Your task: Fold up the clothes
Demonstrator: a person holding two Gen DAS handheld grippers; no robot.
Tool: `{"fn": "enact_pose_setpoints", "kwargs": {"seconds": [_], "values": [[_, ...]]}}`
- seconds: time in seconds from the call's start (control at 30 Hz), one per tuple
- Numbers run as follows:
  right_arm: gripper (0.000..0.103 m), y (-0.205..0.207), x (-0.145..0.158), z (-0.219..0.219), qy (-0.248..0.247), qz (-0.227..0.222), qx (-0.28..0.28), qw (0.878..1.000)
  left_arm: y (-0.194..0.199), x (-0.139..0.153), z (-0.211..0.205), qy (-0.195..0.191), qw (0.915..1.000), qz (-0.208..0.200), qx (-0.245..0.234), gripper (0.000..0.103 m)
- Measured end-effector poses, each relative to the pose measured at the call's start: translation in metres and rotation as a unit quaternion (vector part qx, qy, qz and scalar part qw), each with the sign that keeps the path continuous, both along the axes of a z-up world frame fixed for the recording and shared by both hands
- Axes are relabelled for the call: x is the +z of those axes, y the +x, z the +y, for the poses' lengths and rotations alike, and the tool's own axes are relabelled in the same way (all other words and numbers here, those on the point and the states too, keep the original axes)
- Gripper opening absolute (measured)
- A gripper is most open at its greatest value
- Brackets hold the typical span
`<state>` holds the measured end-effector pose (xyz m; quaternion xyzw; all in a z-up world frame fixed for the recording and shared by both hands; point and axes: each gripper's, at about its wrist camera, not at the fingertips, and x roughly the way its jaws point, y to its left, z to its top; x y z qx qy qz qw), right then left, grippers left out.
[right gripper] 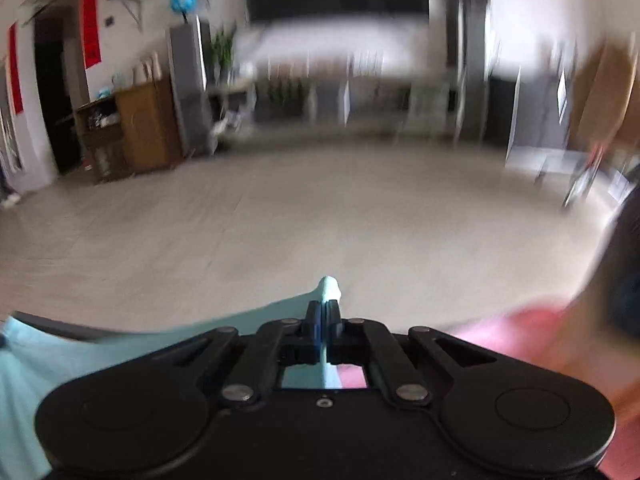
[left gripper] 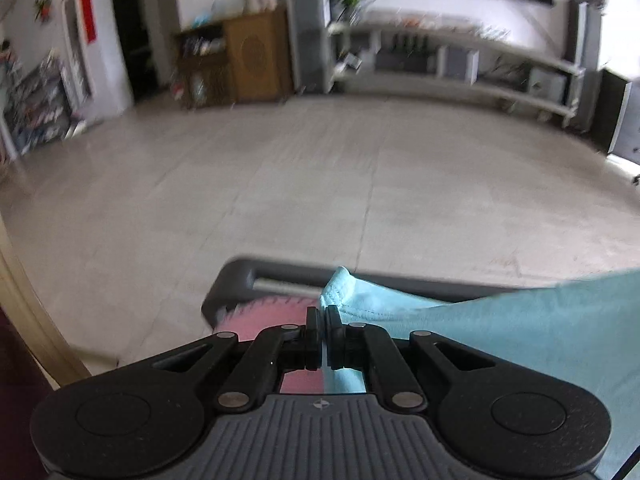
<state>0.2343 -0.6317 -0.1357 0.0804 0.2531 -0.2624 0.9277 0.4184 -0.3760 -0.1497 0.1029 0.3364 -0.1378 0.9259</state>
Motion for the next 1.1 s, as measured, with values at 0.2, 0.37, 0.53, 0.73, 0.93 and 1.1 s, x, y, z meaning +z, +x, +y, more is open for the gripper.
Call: {"fn": "enact_pose_setpoints", "kwargs": {"seconds": [0.2, 0.37, 0.53, 0.73, 0.93, 1.1], "values": [[0.002, 0.003, -0.008, 0.002, -0.038, 0.02, -0.042, 0.998, 0.0, -0.009, -0.025, 0.045, 0.9985, -0.032, 0.002, 0.004], [0.002, 0.03, -0.039, 0.002, -0.042, 0.065, -0.057, 0.995, 0.014, -0.034, -0.044, 0.087, 0.9959, -0.024, 0.013, 0.004], [0.007, 0.052, -0.052, -0.003, -0.019, 0.109, -0.07, 0.991, 0.004, -0.021, -0.033, 0.093, 0.995, -0.026, 0.027, 0.015], [0.03, -0.001, 0.012, 0.009, 0.023, 0.074, -0.057, 0.995, -0.03, 0.037, 0.013, 0.06, 0.9972, -0.021, 0.04, 0.016], [0.039, -0.107, 0.106, 0.039, 0.06, 0.045, -0.011, 0.997, -0.127, 0.106, 0.087, 0.02, 0.9997, 0.004, -0.012, 0.02], [0.05, -0.213, 0.147, 0.065, 0.095, 0.024, 0.014, 0.995, -0.225, 0.103, 0.133, 0.013, 0.9953, 0.073, -0.062, 0.025]]}}
